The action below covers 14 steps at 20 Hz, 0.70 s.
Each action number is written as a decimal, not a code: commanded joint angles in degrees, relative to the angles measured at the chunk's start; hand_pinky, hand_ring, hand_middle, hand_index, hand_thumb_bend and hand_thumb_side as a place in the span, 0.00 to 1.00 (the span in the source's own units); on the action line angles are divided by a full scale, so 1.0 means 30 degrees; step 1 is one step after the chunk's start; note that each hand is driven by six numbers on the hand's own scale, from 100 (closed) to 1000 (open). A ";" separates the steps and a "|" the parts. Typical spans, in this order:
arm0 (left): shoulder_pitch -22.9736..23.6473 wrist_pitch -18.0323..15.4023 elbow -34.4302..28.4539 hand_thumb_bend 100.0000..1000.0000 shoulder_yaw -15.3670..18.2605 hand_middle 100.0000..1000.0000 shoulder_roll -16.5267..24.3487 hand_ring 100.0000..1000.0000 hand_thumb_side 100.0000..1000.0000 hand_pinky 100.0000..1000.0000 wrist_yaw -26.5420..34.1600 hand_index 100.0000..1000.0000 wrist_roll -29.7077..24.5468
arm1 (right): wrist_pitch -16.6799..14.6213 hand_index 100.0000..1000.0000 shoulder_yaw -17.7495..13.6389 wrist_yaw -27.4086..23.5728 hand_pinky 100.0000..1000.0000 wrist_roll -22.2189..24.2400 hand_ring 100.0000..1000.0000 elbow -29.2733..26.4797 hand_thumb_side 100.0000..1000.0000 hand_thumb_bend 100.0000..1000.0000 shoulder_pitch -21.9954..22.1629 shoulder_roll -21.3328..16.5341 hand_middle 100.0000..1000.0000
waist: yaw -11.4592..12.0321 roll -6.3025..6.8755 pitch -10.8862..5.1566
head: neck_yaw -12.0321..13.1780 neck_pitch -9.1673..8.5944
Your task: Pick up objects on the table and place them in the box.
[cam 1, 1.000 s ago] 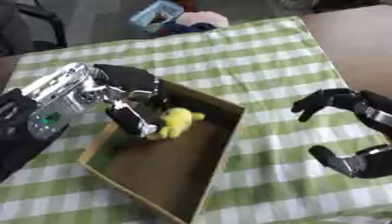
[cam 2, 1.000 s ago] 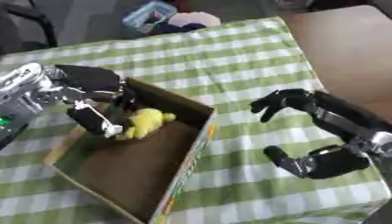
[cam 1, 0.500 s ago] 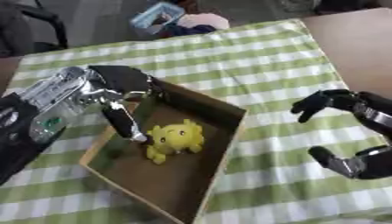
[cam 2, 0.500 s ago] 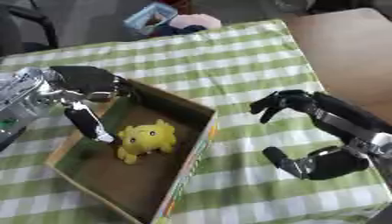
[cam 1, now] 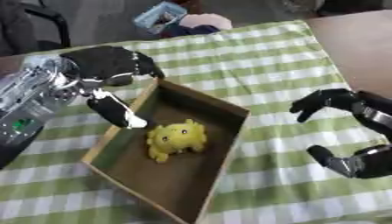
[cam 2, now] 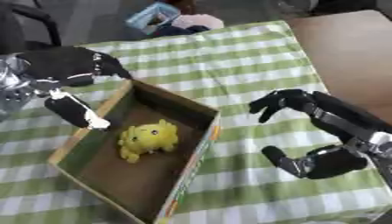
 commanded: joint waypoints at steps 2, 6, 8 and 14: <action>0.0977 0.1123 -0.1797 0.48 0.1892 0.71 0.0352 0.71 0.57 0.80 0.0852 0.87 0.1265 | 0.0008 0.90 -0.0345 0.0096 0.79 -0.0222 0.69 -0.0116 0.23 0.11 -0.0214 -0.0216 0.76 | 0.0118 -0.0139 -0.0255 | -0.0092 -0.0137; 0.2365 0.1929 -0.2112 0.49 0.3333 0.69 -0.0858 0.68 0.58 0.80 0.1758 0.86 0.2372 | 0.0013 0.90 -0.0548 0.0206 0.79 -0.0435 0.69 -0.0135 0.23 0.11 -0.0189 -0.0223 0.76 | 0.0327 -0.0259 -0.0235 | -0.0146 -0.0082; 0.2972 0.2171 -0.2127 0.48 0.4119 0.68 -0.1692 0.66 0.59 0.79 0.2293 0.85 0.2936 | 0.0008 0.90 -0.0647 0.0272 0.79 -0.0551 0.69 -0.0152 0.23 0.11 -0.0178 -0.0237 0.76 | 0.0406 -0.0312 -0.0208 | -0.0229 -0.0094; 0.4714 0.2491 -0.2131 0.45 0.6108 0.66 -0.4309 0.63 0.58 0.78 0.3980 0.83 0.4700 | 0.0006 0.90 -0.0942 0.0488 0.79 -0.0886 0.69 -0.0178 0.22 0.11 -0.0150 -0.0304 0.76 | 0.0813 -0.0529 -0.0170 | -0.0214 0.0007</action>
